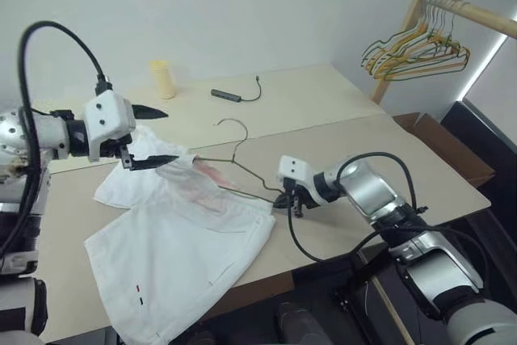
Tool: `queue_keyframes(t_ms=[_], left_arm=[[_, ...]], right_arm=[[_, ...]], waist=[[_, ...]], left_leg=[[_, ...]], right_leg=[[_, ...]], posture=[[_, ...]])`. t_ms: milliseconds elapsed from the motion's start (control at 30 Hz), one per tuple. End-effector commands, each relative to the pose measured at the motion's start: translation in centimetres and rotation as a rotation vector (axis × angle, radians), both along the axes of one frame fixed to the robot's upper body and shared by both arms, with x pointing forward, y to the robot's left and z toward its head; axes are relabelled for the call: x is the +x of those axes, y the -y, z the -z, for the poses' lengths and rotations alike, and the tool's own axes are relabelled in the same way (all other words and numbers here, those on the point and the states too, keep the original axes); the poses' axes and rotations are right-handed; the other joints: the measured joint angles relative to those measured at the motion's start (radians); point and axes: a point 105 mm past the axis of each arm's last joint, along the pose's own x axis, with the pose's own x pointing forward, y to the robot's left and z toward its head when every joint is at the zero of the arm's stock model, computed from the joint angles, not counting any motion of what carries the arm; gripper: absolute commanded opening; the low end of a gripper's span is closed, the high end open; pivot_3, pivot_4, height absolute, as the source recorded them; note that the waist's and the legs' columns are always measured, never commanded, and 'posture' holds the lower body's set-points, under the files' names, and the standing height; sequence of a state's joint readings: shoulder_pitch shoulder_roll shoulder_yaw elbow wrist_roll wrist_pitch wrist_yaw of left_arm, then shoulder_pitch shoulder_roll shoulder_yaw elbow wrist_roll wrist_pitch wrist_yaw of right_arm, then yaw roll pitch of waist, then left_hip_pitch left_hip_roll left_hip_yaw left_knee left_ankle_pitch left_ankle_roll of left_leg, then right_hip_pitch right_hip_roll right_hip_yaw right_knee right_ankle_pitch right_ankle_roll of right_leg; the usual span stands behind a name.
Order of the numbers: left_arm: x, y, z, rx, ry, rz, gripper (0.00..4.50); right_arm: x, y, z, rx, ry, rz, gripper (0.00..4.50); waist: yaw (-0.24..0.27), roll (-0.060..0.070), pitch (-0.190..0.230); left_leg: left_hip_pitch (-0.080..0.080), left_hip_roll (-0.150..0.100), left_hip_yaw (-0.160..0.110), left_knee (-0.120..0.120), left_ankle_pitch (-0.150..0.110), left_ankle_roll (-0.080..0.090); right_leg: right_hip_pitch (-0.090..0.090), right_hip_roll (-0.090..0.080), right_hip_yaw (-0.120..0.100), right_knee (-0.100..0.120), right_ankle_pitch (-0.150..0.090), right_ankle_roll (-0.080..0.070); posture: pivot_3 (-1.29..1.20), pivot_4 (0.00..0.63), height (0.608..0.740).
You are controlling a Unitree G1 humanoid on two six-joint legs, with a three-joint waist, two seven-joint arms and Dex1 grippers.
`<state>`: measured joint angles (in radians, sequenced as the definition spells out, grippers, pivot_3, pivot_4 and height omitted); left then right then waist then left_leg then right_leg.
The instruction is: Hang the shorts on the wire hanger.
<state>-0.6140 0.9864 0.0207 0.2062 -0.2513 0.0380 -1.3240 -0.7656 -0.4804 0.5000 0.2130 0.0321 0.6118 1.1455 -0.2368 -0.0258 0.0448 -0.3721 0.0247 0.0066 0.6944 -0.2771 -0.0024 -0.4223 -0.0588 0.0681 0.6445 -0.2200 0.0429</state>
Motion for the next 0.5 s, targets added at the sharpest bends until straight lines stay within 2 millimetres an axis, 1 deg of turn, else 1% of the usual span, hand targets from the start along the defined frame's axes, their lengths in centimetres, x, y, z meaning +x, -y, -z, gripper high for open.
queue_keyframes(t_ms=[33, 133, 300, 400, 500], left_arm=[[-0.3, -0.3, -0.2, 0.076, -0.042, 0.063, 4.48], [-0.2, 0.1, -0.2, 0.064, -0.085, 0.113, 4.48], [0.6, 0.4, 0.0, 0.079, -0.128, 0.130, 4.48], [0.6, 0.2, 0.6, 0.127, -0.174, 0.132, 3.89], [1.1, 0.3, 1.2, 0.161, -0.175, 0.120, 2.93]], right_arm=[[0.1, -1.0, -2.2, 0.027, 0.074, -0.035, 0.00], [0.1, -1.2, -2.6, 0.015, 0.105, -0.044, 0.00], [-0.1, -1.3, -2.6, -0.010, 0.128, -0.062, 0.00], [-0.3, -1.4, -2.7, -0.009, 0.119, -0.063, 0.00], [-0.5, -1.5, -2.8, -0.018, 0.122, -0.074, 0.00]], waist=[[-0.001, 0.000, 0.000], [0.000, 0.000, 0.000], [0.001, 0.000, 0.000], [0.000, 0.000, 0.000], [-0.004, 0.000, 0.000]], left_leg=[[0.000, 0.000, 0.000, 0.000, 0.000, 0.000], [0.000, 0.000, 0.000, 0.000, 0.000, 0.000], [0.000, 0.000, 0.000, 0.000, 0.000, 0.000], [0.000, 0.000, 0.000, 0.000, 0.000, 0.000], [0.000, 0.000, 0.000, 0.000, 0.000, 0.000]], right_leg=[[0.000, 0.000, 0.000, 0.000, 0.000, 0.000], [0.000, 0.000, 0.000, 0.000, 0.000, 0.000], [0.000, 0.000, 0.000, 0.000, 0.000, 0.001], [0.000, 0.000, 0.000, 0.000, 0.000, 0.001], [0.000, 0.000, 0.000, 0.000, 0.000, 0.001]], posture=[[-0.17, 0.000, 0.740], [-0.17, 0.000, 0.740], [-0.18, 0.000, 0.740], [-0.19, 0.000, 0.740], [-0.19, 0.000, 0.740]])
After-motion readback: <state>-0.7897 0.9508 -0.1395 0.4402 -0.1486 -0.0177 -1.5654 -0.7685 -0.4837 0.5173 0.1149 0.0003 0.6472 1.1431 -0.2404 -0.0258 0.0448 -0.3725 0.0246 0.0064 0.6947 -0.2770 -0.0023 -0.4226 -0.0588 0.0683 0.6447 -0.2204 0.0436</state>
